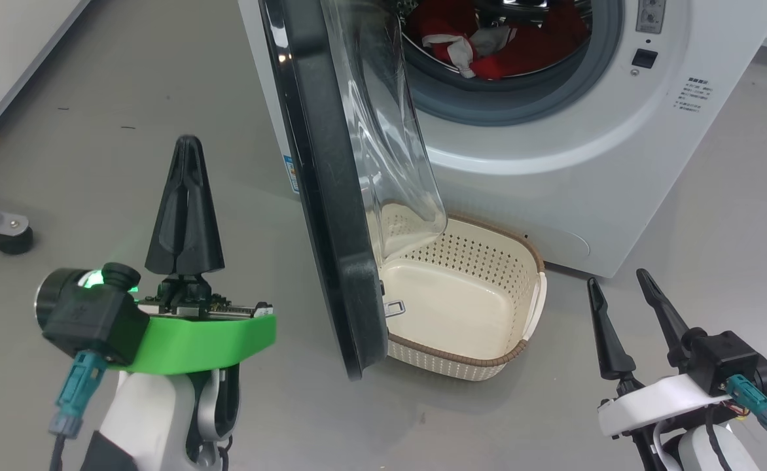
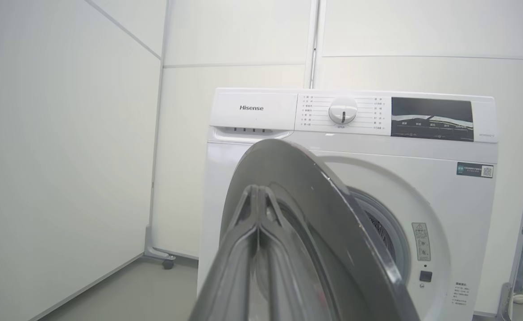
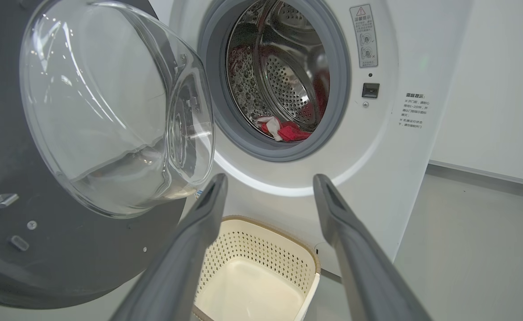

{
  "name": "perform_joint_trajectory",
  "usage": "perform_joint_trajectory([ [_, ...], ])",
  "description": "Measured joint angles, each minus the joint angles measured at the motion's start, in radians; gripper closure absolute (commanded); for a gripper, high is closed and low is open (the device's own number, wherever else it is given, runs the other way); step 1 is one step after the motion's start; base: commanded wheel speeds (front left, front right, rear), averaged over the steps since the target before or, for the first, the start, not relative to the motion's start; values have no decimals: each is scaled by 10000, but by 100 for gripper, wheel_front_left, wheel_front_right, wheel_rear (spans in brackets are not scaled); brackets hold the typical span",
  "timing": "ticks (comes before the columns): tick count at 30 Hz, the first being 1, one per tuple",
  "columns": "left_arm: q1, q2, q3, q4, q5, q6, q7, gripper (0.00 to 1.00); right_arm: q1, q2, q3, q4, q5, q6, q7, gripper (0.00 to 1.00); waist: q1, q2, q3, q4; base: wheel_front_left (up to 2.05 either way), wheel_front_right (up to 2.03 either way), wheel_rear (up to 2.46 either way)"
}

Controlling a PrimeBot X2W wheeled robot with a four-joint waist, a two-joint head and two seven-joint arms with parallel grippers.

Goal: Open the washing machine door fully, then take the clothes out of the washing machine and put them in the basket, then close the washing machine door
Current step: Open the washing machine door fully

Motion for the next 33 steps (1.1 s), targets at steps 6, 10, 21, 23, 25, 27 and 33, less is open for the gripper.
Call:
perform_joint_trajectory([
  [6, -567, 0, -702, -1605, 213, -44, -10, 100, 3, 46, -17, 19, -84, 67, 0, 0, 0, 0, -45, -71, 0, 0, 0],
  [10, -619, 6, -1603, -2190, 165, -408, -10, 100, 4, 100, -12, 31, -123, 113, 0, 0, 0, 0, -53, -143, 0, 0, 0],
  [21, 106, 69, -3837, -1599, -194, -1158, -8, 100, 3, 221, -52, 81, -244, 230, 0, 0, 0, 0, -8, -464, 0, 0, 0],
  [23, 156, 75, -3971, -1476, -194, -1191, -6, 100, 3, 222, -73, 81, -244, 230, 0, 0, 0, 0, -5, -474, 0, 0, 0],
  [25, 305, 90, -4157, -1321, -196, -1243, 52, 100, 3, 224, -104, 81, -245, 238, 0, 0, 0, 0, 6, -488, 0, 0, 0],
  [27, 410, 96, -4326, -1131, -207, -1252, 196, 100, 3, 230, -125, 81, -249, 240, 0, 0, 0, 0, 22, -497, 0, 0, 0],
  [33, 749, 104, -4575, -548, -341, -1252, 644, 100, 3, 244, -196, 81, -305, 244, 0, 0, 0, 0, 88, -490, 0, 0, 0],
])
